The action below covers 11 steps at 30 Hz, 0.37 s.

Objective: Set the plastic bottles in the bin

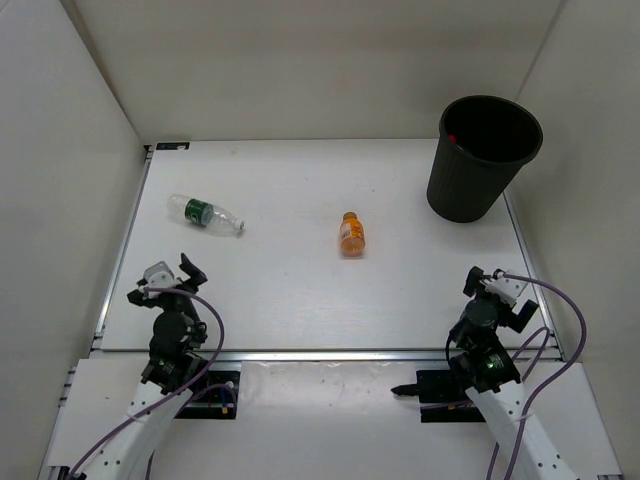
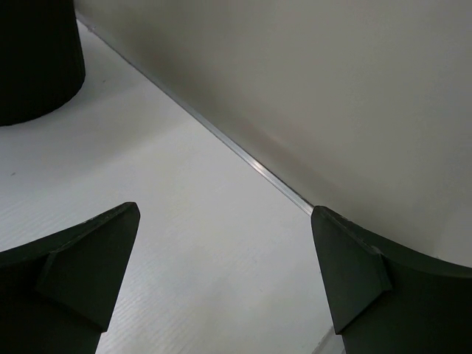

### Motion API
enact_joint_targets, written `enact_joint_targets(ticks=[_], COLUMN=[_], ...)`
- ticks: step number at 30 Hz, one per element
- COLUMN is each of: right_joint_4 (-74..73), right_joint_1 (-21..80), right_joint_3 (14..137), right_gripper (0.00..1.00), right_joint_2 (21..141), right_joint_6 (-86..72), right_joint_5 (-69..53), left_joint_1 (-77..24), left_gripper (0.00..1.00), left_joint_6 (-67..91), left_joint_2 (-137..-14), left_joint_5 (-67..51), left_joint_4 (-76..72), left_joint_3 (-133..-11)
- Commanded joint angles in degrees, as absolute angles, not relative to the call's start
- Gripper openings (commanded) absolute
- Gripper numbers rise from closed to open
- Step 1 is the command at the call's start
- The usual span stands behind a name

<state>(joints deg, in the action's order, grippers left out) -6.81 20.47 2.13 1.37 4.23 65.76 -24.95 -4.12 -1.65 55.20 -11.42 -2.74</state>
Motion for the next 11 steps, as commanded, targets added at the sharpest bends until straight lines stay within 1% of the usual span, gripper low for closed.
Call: enact_joint_targets(ticks=[1, 2, 4, 5, 6, 7, 8, 9, 10, 11], right_joint_4=[-1.1, -2.4, -0.4, -0.4, -0.4, -0.4, -0.4, 0.8, 1.8, 2.9], right_joint_1=[18.2, 17.7, 17.9, 18.7, 19.6, 20.4, 21.2, 22.2, 22.9, 23.9], right_joint_3=[-3.7, -3.2, -4.0, -3.8, -4.0, -4.0, -4.2, -4.3, -4.7, -4.9], right_gripper=[0.99, 0.99, 1.00, 0.99, 0.99, 0.99, 0.99, 0.99, 0.99, 0.99], right_joint_2=[1.1, 1.1, 1.4, 1.8, 1.9, 1.3, 1.3, 1.6, 1.6, 1.7], right_joint_6=[2.2, 2.1, 4.2, 3.9, 3.3, 4.6, 4.6, 4.4, 5.6, 6.5], right_joint_5=[67.9, 67.4, 67.3, 68.1, 68.6, 69.7, 71.0, 71.9, 72.3, 73.3], left_joint_1=[-25.5, -24.8, -24.7, -24.3, -23.9, -23.5, -23.1, -22.9, -22.4, -21.0], left_gripper=[0.99, 0.98, 0.99, 0.99, 0.98, 0.99, 0.98, 0.99, 0.99, 0.98], left_joint_6=[0.7, -2.4, -2.9, -4.0, -3.1, -0.9, -0.7, 7.6, 11.0, 10.7], left_joint_2=[-1.5, -1.1, -2.4, -1.9, -1.6, -2.0, -2.3, -2.0, -1.2, -1.3], left_joint_5=[52.2, 51.6, 50.0, 47.0, 48.2, 51.8, 56.1, 62.4, 64.8, 64.0], left_joint_4=[-2.0, -5.1, -5.7, -8.6, -6.8, -5.5, -8.9, -7.1, -4.7, -4.5], left_joint_3=[-4.3, -2.6, -0.5, 3.0, 2.7, 3.1, 4.7, 5.4, 5.5, 6.0])
